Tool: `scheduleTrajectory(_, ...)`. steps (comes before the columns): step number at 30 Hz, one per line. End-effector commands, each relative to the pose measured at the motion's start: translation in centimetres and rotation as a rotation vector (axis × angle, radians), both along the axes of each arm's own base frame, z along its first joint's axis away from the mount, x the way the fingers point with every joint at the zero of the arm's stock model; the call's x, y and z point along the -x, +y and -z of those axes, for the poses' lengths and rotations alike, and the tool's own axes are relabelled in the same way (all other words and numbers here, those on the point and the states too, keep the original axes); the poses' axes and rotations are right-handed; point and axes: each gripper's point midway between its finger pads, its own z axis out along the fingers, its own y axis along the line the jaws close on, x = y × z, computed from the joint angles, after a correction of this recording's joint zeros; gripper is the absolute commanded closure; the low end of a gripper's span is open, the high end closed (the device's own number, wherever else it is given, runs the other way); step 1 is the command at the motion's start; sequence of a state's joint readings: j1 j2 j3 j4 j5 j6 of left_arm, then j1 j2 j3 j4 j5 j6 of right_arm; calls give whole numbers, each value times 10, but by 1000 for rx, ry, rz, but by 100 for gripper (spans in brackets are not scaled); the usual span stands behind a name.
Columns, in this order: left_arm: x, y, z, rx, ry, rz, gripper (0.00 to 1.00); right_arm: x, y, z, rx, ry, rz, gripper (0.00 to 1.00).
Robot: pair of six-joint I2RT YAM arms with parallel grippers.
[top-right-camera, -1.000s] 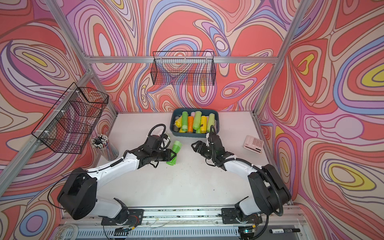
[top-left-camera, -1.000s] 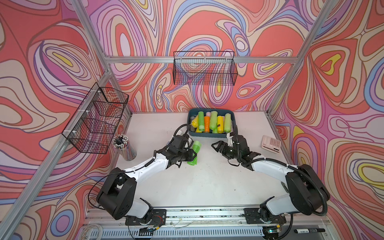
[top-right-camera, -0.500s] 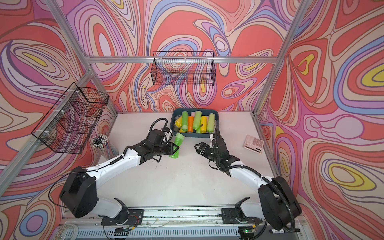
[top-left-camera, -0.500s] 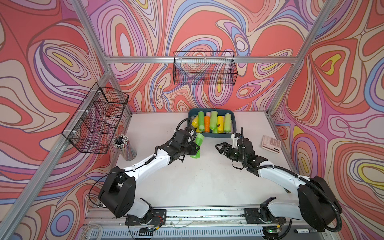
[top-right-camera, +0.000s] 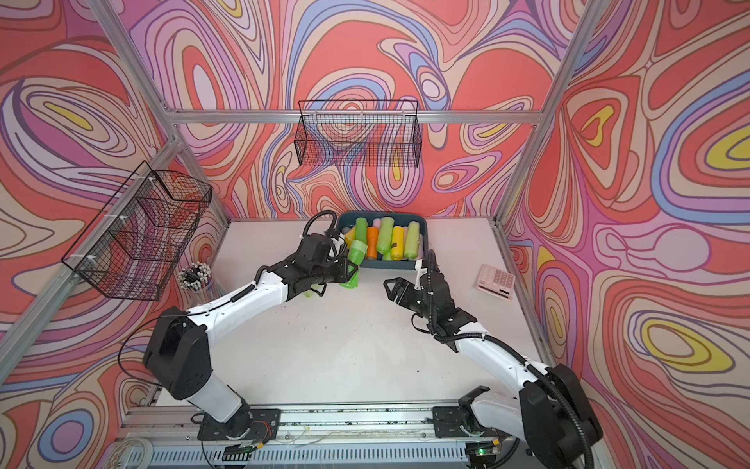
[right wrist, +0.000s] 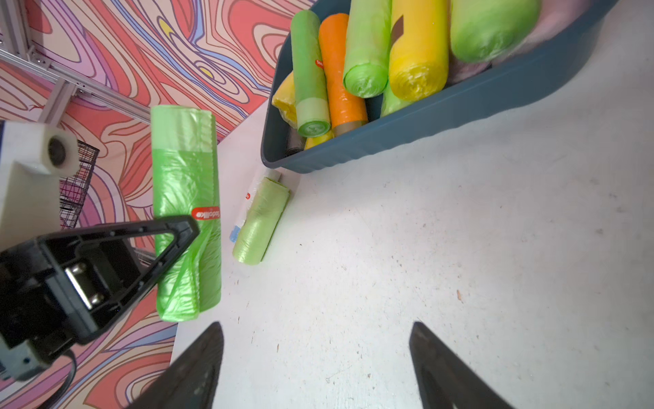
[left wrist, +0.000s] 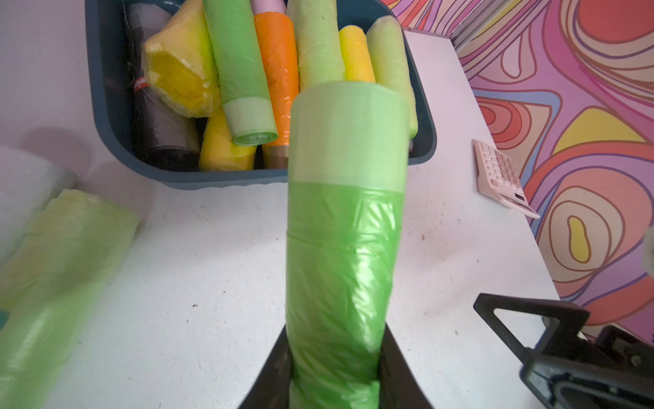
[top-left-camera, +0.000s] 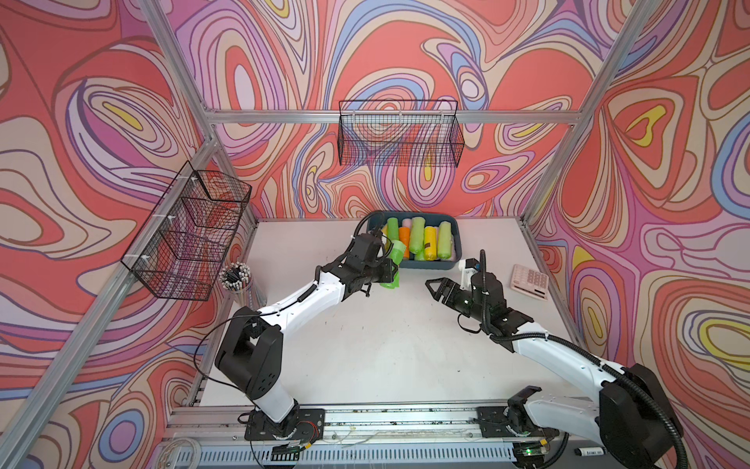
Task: Put the roll of trash bags into the storage box
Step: Place the roll of trash bags in the storage box.
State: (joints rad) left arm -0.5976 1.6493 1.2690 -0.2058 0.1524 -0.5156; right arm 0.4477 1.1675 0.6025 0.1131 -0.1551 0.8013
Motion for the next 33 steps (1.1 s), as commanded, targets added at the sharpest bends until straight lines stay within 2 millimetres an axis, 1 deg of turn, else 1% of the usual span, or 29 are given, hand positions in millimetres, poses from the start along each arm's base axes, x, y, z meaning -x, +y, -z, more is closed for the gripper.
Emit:
scheduleTrajectory(1,-14,-8,-18,15,-63,1,84,-1,-10,-1,34,-31,45,16)
scheduleTrajectory(4,-21,-14,-22,35,-82,1,84,-2,-12,-4,42,-42,57,16)
scheduleTrajectory(7,-27,-19,-24,39,-92,5,84,-2,-14,-4,64,-36,58,16)
scheduleTrajectory(18,-52,-42,-21,51,-93,34,85,1,-19,-5,72,-34,77,16)
scheduleTrajectory(33,-93,-72,-21,87,-131,43,87,1,-29,-11,130,-34,109,16)
